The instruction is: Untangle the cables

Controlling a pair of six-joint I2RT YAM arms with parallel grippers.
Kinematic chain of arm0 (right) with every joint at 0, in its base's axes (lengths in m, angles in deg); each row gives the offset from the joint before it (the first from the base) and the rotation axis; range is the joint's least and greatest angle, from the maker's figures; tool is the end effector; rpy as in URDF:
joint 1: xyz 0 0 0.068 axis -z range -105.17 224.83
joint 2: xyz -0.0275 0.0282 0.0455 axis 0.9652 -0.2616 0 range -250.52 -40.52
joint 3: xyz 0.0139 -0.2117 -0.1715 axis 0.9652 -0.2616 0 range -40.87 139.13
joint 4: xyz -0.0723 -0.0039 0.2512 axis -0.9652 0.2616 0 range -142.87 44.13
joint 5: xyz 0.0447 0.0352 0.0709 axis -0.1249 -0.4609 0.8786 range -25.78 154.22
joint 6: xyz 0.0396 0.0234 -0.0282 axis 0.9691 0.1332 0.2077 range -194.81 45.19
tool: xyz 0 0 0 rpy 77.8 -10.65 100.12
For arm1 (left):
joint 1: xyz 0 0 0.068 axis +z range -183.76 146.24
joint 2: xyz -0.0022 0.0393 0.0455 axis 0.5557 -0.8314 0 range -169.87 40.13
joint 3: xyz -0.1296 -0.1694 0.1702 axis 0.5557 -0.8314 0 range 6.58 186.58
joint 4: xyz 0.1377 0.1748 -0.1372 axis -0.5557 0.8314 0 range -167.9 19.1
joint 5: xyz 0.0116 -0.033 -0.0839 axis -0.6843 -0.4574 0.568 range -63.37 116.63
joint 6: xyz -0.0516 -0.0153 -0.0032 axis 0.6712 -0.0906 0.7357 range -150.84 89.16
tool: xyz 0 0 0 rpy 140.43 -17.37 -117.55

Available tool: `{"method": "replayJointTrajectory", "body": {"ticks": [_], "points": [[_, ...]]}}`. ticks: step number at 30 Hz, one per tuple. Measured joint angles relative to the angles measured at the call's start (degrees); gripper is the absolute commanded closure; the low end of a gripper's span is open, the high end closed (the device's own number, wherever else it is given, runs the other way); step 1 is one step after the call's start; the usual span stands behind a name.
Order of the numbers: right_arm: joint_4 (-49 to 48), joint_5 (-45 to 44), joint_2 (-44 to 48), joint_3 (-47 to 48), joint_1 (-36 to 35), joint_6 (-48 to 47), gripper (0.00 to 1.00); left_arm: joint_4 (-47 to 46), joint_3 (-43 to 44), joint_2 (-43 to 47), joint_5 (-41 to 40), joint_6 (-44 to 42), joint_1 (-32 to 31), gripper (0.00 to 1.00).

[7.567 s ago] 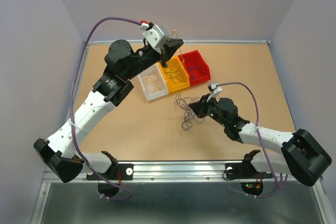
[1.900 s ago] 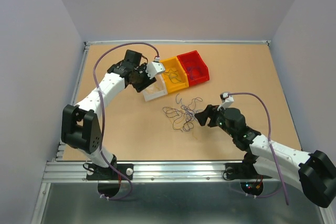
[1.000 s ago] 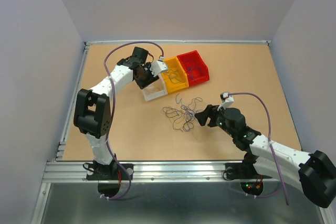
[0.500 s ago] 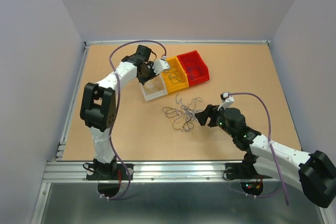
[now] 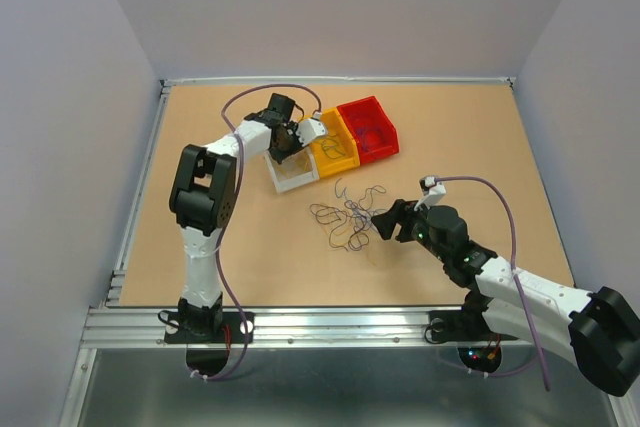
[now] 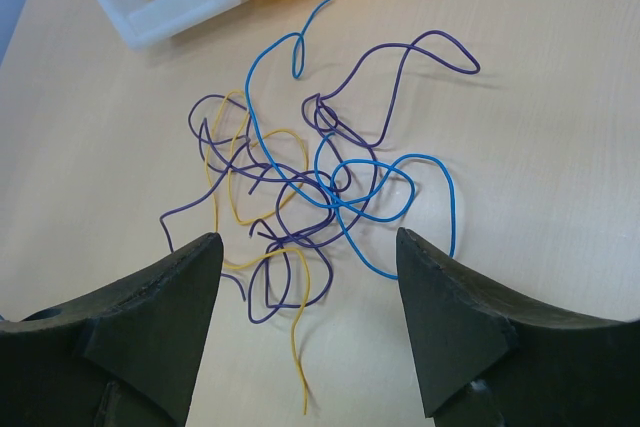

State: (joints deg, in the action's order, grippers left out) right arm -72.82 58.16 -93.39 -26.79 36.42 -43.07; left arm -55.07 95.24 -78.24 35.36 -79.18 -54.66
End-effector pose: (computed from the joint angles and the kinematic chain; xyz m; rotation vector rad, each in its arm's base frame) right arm 0.1534 0.1168 0.1820 -0.0400 1.9649 0.7224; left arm 0.4226 -0.1672 0.1898 1.4571 1.9980 0.0157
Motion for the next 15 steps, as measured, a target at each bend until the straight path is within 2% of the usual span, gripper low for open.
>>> {"method": "replayJointTrajectory", "body": {"ticks": [1,3,5,7,8,14,15], "points": [[0.0,0.0,0.0,0.0,0.0,0.0,0.25,-0.6,0.0,-0.5,0.0,0.2,0.0,1.0],[0.0,0.0,0.0,0.0,0.0,0.0,0.25,-1.3,-0.1,-0.9,-0.2,0.5,0.0,0.91],[0.0,0.0,0.0,0.0,0.0,0.0,0.25,-2.2,-0.2,-0.7,-0.2,1.1,0.0,0.77],[0.0,0.0,0.0,0.0,0.0,0.0,0.25,-3.5,-0.6,-0.2,0.0,1.7,0.0,0.69],[0.0,0.0,0.0,0.0,0.0,0.0,0.25,-3.7,-0.9,0.1,0.1,1.8,0.0,0.59],[0.3,-0.2,0.0,0.0,0.0,0.0,0.25,-3.6,-1.6,5.6,0.7,3.2,0.0,0.29],[0.3,-0.4,0.0,0.0,0.0,0.0,0.25,-3.6,-1.6,6.7,0.7,3.2,0.0,0.26]]}}
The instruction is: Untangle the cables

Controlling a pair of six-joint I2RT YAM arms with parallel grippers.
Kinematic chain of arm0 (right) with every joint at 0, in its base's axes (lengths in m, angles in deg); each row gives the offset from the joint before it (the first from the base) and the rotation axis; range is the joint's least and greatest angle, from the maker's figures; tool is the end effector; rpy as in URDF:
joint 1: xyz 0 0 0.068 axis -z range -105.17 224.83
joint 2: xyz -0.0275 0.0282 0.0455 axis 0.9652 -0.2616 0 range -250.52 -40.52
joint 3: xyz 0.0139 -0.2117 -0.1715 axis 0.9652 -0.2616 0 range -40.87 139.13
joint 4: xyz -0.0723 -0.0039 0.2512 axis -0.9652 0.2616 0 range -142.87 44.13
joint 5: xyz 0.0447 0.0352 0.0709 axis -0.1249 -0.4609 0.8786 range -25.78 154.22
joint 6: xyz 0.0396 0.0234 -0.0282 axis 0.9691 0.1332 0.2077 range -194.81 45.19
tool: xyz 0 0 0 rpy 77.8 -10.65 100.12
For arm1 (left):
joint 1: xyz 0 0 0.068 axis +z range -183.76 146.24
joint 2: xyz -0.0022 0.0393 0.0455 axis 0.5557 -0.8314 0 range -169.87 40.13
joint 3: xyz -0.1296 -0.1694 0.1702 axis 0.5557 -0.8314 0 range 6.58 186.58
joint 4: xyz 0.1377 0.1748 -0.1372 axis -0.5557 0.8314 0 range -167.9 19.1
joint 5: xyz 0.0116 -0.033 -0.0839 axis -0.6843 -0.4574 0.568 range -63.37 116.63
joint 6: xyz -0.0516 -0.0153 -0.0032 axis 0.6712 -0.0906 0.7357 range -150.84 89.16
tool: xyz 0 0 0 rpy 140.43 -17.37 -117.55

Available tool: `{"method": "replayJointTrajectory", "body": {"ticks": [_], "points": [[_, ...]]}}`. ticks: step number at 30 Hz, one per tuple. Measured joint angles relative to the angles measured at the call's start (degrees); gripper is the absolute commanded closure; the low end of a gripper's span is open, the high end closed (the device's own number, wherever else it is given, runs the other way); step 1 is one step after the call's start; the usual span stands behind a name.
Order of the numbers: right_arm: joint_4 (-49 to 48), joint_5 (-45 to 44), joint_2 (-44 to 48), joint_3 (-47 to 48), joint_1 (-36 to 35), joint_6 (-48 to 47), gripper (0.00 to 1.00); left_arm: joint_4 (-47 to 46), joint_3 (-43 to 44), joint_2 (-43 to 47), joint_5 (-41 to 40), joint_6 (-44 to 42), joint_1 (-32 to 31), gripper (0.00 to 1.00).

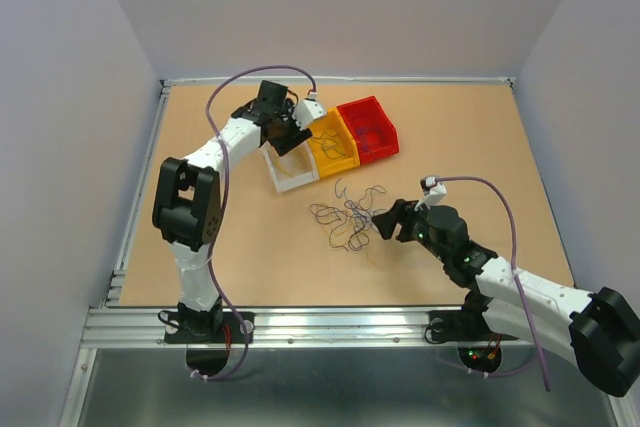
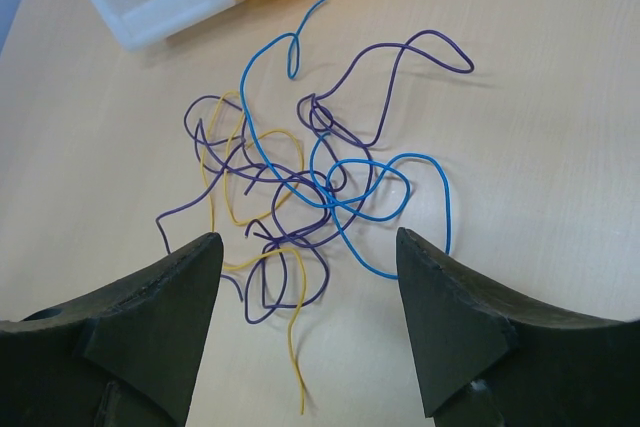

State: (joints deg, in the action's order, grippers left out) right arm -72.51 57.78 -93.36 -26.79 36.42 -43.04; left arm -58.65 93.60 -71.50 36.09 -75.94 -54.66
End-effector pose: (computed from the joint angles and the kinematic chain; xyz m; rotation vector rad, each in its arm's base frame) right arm 0.1534 0.1164 0.1815 -0.0353 1.9684 0.7144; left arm 0.4124 -0.1638 0.2359 1.3333 1.9027 0.0196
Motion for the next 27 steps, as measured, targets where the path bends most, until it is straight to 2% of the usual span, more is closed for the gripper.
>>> {"method": "replayJointTrajectory", "body": {"ticks": [5,14,17,22,25,27], "points": [[0.1,-0.9,0.2,0.0,0.0,0.0,0.25,-0.2,-0.5,5.7,-0.2,0.0,0.0,0.14],[0.1,-3.1,-4.6,0.9,0.0,0.0,0.24,-0.2,-4.2,14.4,-0.2,0.3,-0.8,0.12],[0.2,-5.3,-6.6,2.5,0.0,0.0,0.26,-1.2,-7.3,17.9,0.0,1.2,-3.8,0.12],[0.2,-8.9,-12.5,8.0,0.0,-0.3,0.27,-7.9,-15.1,22.3,1.3,4.5,-12.0,0.12],[0.2,-10.2,-16.9,11.6,0.0,-0.5,0.15,-12.9,-18.5,22.7,4.6,8.4,-15.3,0.11],[0.1,-11.1,-18.9,13.0,0.0,-0.3,0.13,-16.2,-19.8,22.9,5.7,10.4,-15.3,0.09]]}}
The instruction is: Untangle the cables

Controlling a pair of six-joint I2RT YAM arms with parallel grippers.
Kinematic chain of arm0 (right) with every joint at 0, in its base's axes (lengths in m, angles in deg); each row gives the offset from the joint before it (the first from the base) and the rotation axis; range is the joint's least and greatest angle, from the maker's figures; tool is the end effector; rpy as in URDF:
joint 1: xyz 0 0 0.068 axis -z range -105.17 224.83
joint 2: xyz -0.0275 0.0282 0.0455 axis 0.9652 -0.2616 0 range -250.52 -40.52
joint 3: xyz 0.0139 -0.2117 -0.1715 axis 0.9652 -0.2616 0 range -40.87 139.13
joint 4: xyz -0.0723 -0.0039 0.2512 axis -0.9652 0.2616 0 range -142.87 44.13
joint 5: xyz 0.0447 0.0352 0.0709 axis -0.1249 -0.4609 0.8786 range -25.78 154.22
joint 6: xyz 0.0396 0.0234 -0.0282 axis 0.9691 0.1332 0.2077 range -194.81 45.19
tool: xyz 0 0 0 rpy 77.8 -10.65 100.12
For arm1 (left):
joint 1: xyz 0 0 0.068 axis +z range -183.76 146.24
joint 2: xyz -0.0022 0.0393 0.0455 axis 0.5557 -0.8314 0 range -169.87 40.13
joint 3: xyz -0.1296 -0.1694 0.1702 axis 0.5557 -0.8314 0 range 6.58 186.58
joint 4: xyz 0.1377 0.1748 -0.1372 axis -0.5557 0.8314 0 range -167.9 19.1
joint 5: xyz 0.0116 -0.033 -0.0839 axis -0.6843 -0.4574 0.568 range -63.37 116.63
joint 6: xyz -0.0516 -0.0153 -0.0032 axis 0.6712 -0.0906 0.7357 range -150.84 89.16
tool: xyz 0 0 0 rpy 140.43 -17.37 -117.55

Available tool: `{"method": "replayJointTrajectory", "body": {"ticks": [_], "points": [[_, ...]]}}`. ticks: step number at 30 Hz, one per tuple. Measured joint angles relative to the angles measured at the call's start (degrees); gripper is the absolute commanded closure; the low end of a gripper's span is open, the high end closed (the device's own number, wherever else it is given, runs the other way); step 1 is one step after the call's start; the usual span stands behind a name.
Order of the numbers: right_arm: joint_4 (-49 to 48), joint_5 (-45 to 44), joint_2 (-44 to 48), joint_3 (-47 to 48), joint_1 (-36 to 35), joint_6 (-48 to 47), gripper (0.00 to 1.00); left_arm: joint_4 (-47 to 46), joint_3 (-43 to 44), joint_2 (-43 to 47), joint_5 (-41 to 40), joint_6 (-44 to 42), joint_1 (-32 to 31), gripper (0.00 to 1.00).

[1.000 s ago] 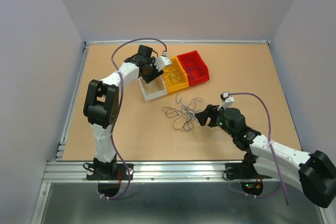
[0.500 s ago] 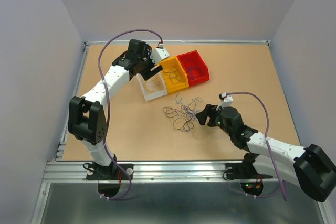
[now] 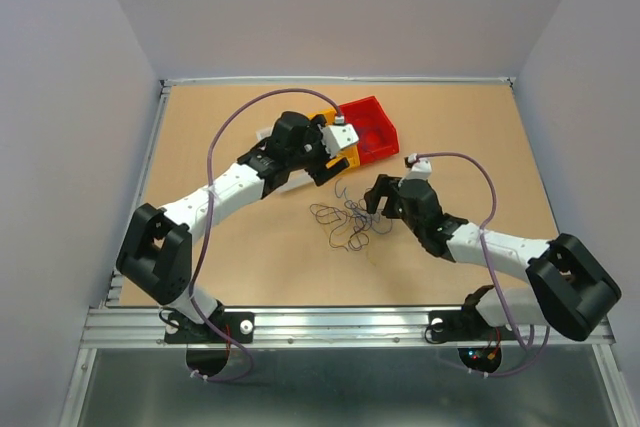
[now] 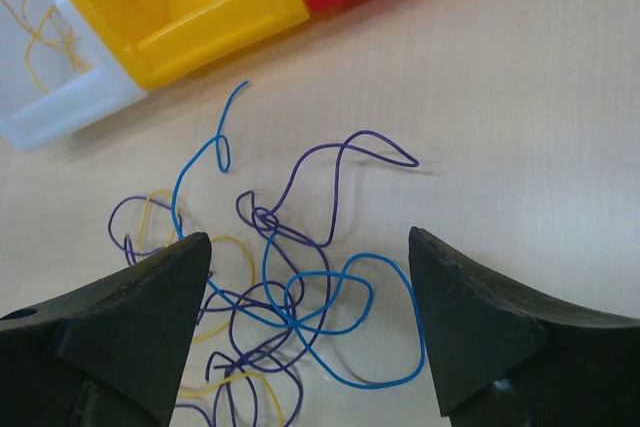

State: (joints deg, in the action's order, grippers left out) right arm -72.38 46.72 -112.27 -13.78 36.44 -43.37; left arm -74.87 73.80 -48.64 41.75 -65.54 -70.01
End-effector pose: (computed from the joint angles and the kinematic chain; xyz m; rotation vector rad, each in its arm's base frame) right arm 0.2038 0.1478 0.1888 0.0744 2.0187 0.4773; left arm 0.2871 -0.2220 0.2982 1.2915 1.5204 -0.2809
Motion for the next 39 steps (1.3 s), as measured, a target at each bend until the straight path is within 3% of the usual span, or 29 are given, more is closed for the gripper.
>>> {"method": "replayJointTrajectory", "body": {"ticks": [11,16,20,27,33,37,39], "points": [[-0.2,-1.8,-13.2,6.7,2.8,4.5,0.25,-21.0,-18.2,12.5,-1.1,10.7,1.1,0.09],[-0.8,-1.6,-18.8,8.7,3.5,6.5,0.28,-25.9,-21.2,15.8,-3.3,13.0,1.1,0.09],[-2.9,-0.9,-23.3,11.4,3.5,7.9,0.38,-27.4,-21.9,15.8,-4.3,13.6,1.1,0.1],[-4.9,-0.5,-24.1,11.6,3.5,9.1,0.79,-28.8,-22.3,15.8,-5.2,13.9,1.1,0.1],[-5.0,-0.7,-21.4,11.5,3.5,8.9,0.99,-29.0,-22.7,15.8,-5.4,13.8,1.1,0.1],[-5.1,-0.7,-17.8,11.3,3.5,8.9,0.96,-29.0,-22.7,15.8,-5.1,13.8,1.1,0.1],[-5.6,-0.7,-16.4,11.2,3.5,8.8,0.8,-29.0,-22.8,15.8,-4.9,13.8,1.1,0.1]]}}
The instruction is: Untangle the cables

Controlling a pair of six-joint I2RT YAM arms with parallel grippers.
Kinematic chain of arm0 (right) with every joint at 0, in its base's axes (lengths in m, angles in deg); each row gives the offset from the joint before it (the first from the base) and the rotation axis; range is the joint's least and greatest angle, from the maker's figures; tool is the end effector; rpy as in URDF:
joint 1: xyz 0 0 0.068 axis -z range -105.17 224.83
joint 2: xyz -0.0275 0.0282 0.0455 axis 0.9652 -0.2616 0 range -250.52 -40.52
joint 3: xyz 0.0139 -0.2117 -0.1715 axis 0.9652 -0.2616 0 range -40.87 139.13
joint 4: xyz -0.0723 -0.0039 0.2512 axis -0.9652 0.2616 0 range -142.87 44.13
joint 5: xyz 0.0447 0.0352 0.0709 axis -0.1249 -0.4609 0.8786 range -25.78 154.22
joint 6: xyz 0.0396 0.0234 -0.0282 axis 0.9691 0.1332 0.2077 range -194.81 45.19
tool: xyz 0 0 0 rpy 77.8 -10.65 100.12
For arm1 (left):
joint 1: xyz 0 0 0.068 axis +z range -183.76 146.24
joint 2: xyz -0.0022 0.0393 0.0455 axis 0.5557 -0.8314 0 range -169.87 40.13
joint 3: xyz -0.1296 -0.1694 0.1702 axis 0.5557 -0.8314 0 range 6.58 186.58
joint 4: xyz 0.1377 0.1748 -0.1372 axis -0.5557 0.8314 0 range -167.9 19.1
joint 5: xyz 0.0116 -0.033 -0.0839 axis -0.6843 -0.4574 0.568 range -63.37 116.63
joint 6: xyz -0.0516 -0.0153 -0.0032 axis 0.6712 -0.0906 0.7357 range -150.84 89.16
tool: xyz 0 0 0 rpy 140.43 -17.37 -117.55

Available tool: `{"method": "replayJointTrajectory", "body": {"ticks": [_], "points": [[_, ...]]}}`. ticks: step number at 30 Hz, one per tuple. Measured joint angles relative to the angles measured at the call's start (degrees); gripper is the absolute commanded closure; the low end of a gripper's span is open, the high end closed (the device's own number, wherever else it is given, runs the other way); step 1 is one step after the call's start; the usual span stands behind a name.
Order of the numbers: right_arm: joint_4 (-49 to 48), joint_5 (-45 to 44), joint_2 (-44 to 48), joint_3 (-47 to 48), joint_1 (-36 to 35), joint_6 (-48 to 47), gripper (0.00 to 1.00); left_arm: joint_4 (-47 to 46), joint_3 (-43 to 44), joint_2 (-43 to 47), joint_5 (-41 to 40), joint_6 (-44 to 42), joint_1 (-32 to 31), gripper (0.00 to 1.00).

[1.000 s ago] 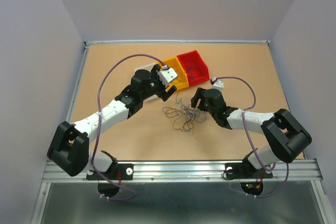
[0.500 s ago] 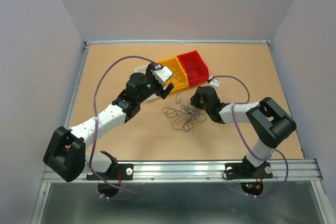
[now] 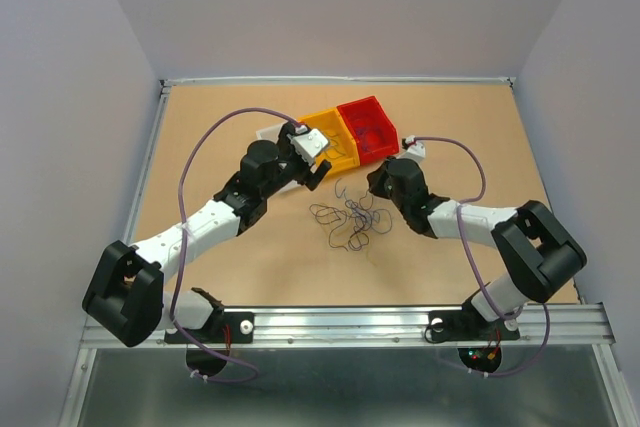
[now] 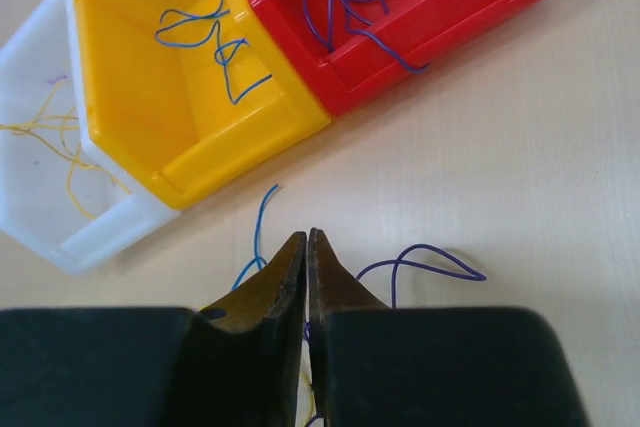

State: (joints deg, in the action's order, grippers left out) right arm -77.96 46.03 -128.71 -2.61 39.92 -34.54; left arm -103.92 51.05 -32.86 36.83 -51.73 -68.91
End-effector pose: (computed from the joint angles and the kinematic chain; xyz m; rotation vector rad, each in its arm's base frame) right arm 0.2632 0.1701 0.1832 0.2994 1.9981 0.5287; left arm 0.2380 -0.1753 0.2970 0.8822 1.3635 -0.3355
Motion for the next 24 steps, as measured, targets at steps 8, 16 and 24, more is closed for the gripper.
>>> {"method": "replayJointTrajectory", "body": {"ticks": [8,16,24], "points": [[-0.1,0.9,2.9,-2.4,0.0,0.4,0.16,-1.6,-1.5,0.1,0.3,0.0,0.0,0.09],[5.9,-2.5,2.1,-1.9,-0.1,11.1,0.11,-3.9,-3.7,1.9,-3.1,0.5,0.0,0.09],[8.8,-5.9,-3.0,-0.5,-2.0,22.2,0.12,-5.1,-3.7,1.9,-5.8,1.3,0.0,0.09]]}}
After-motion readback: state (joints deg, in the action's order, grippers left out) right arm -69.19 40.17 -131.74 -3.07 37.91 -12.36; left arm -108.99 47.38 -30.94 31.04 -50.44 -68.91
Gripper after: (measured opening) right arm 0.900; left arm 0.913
